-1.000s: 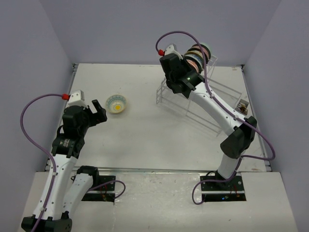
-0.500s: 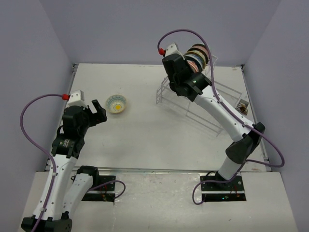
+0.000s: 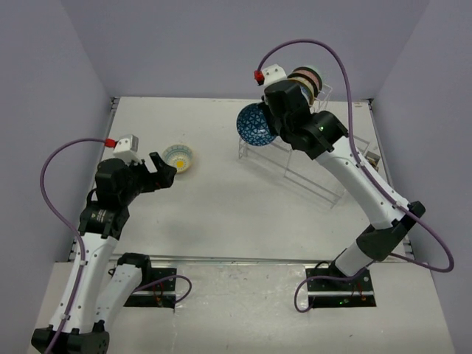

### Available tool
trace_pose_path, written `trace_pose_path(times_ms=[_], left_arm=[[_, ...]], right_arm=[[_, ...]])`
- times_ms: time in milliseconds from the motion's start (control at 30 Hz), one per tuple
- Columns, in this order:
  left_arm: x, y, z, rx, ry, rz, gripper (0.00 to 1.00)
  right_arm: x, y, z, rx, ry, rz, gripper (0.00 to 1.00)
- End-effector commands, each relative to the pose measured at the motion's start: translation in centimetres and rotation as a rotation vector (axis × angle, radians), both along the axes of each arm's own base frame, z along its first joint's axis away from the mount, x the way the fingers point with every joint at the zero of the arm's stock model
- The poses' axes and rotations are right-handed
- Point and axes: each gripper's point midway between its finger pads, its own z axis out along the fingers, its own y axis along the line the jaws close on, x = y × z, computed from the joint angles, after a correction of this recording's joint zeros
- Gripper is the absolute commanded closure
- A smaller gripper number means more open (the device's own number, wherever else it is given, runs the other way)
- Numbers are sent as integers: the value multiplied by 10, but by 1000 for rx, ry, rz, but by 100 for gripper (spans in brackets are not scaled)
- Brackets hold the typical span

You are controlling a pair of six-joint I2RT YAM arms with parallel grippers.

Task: Unload the bowls from the dish rack

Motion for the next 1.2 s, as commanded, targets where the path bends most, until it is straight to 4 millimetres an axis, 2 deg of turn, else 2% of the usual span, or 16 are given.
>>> trace_pose_path(times_ms=[0, 100, 233, 300, 367, 433, 467, 500, 633, 733, 800, 833, 933, 1000, 1033, 1167], left_arm=[[-7, -56, 62, -175, -139, -281, 0], [-13, -87, 105, -274, -230, -405, 0], [-11, -124, 123, -284, -252, -489, 0], [1, -139, 112, -246, -216, -483, 0], [16, -140, 102, -181, -199, -413, 0], [22, -140, 94, -134, -184, -380, 3], [27, -144, 89, -113, -166, -364, 4], [27, -149, 82, -100, -141, -374, 6], [39, -168, 52, 19, -53, -337, 10], [41, -171, 43, 77, -29, -284, 15], [43, -169, 41, 96, -32, -247, 30], [45, -169, 41, 101, -32, -233, 42], [49, -164, 40, 117, -30, -193, 68], [51, -164, 38, 132, -20, -183, 69], [53, -164, 37, 139, -16, -180, 73], [55, -165, 29, 164, 6, -179, 71]], right_arm=[[-28, 26, 38, 280, 25, 105, 100], [-31, 34, 16, 303, 104, 86, 100], [-28, 37, -5, 335, 156, -1, 100], [-33, 50, -16, 368, 209, 34, 100], [-38, 58, -20, 413, 235, 47, 100], [-43, 61, -32, 424, 271, 49, 100], [-45, 62, -29, 444, 265, 59, 100], [-50, 64, -40, 443, 292, 64, 100], [-57, 68, -50, 444, 323, 57, 100], [-57, 67, -54, 438, 306, 41, 100], [-59, 66, -57, 431, 310, 37, 100], [-60, 67, -57, 431, 306, 32, 100], [-64, 68, -61, 441, 313, 36, 100], [-65, 70, -62, 442, 310, 33, 100], [-67, 71, -61, 439, 306, 33, 100], [-68, 74, -62, 449, 306, 35, 100]])
